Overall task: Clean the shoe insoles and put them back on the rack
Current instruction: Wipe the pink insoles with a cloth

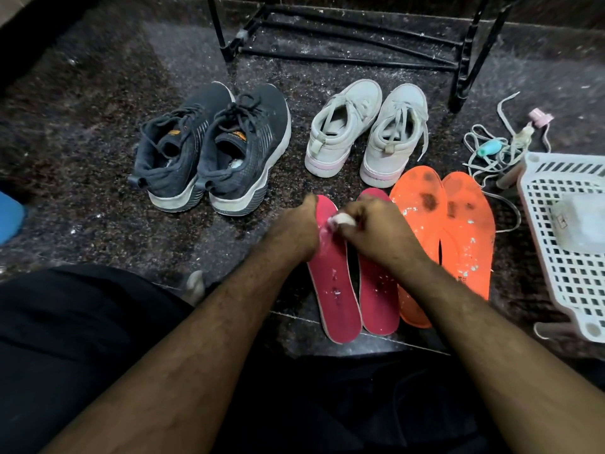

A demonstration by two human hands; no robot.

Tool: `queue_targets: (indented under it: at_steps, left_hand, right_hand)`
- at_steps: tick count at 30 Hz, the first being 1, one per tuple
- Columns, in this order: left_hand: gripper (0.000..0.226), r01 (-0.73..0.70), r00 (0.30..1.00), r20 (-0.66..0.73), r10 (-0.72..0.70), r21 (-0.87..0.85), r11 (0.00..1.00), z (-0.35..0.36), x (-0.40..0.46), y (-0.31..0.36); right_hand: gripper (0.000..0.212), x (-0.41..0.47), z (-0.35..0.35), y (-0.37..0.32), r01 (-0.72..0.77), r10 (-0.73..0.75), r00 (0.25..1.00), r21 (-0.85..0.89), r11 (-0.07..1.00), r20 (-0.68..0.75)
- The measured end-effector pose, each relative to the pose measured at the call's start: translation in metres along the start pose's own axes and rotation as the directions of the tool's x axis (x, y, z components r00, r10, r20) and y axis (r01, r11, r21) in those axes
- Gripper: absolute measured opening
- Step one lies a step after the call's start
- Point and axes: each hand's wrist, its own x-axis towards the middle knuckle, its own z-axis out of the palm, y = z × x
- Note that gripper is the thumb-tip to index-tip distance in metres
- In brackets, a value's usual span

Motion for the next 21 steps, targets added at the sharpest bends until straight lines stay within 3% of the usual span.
queue_targets:
  at_steps: [1, 2, 6, 7, 10, 14, 15, 18, 19, 21]
  left_hand:
    - [0.065, 0.003, 1.0, 0.018, -0.003, 0.006, 1.0, 0.0, -0.001, 0.0]
    - [0.065, 0.005, 1.0, 0.029, -0.005, 0.014, 1.0, 0.0, -0.001, 0.0]
    - [0.066, -0.007, 0.999, 0.044, 0.005, 0.056, 0.998, 0.001, 0.001, -0.002]
    - [0.066, -0.011, 0.999, 0.049, 0.009, 0.057, 0.998, 0.001, 0.002, -0.003]
    - [0.066, -0.017, 0.998, 0.054, 0.015, 0.043, 0.999, 0.001, 0.002, -0.002]
    - [0.066, -0.03, 0.999, 0.037, 0.028, 0.044, 0.999, 0.004, 0.005, -0.007]
    - [0.066, -0.032, 0.999, 0.042, 0.031, 0.042, 0.999, 0.004, 0.005, -0.008]
    - [0.065, -0.046, 0.995, 0.089, 0.043, 0.038, 0.998, 0.003, 0.006, -0.008]
    - [0.066, -0.047, 0.993, 0.113, 0.041, 0.054, 0.997, 0.003, 0.005, -0.007]
    - [0.073, -0.058, 0.99, 0.132, 0.043, 0.107, 0.993, 0.004, 0.006, -0.006]
  right_hand:
    - [0.009, 0.0, 0.001, 0.002, -0.009, 0.001, 0.996, -0.082, 0.997, -0.093]
    - [0.009, 0.0, 0.003, 0.002, 0.003, -0.016, 0.995, -0.133, 0.991, -0.098]
    - [0.015, -0.005, 0.001, -0.007, 0.086, -0.084, 0.955, 0.005, 0.996, 0.285]
    - [0.013, -0.006, 0.0, -0.01, 0.064, -0.067, 0.956, 0.019, 0.998, 0.285]
    - [0.013, -0.005, 0.003, -0.008, 0.006, -0.004, 1.0, -0.084, 0.996, 0.025]
    - [0.008, -0.007, 0.004, -0.014, 0.078, -0.079, 0.954, 0.017, 0.997, 0.288]
    - [0.007, -0.006, 0.004, -0.015, 0.063, -0.073, 0.965, 0.046, 0.997, 0.25]
    - [0.006, -0.001, 0.008, -0.003, 0.001, -0.007, 0.994, -0.049, 0.999, -0.106]
    - [0.007, -0.001, 0.009, -0.002, 0.007, -0.019, 0.989, -0.084, 0.996, -0.147]
    - [0.006, -0.004, 0.012, -0.007, 0.079, -0.082, 0.996, -0.126, 0.989, -0.022]
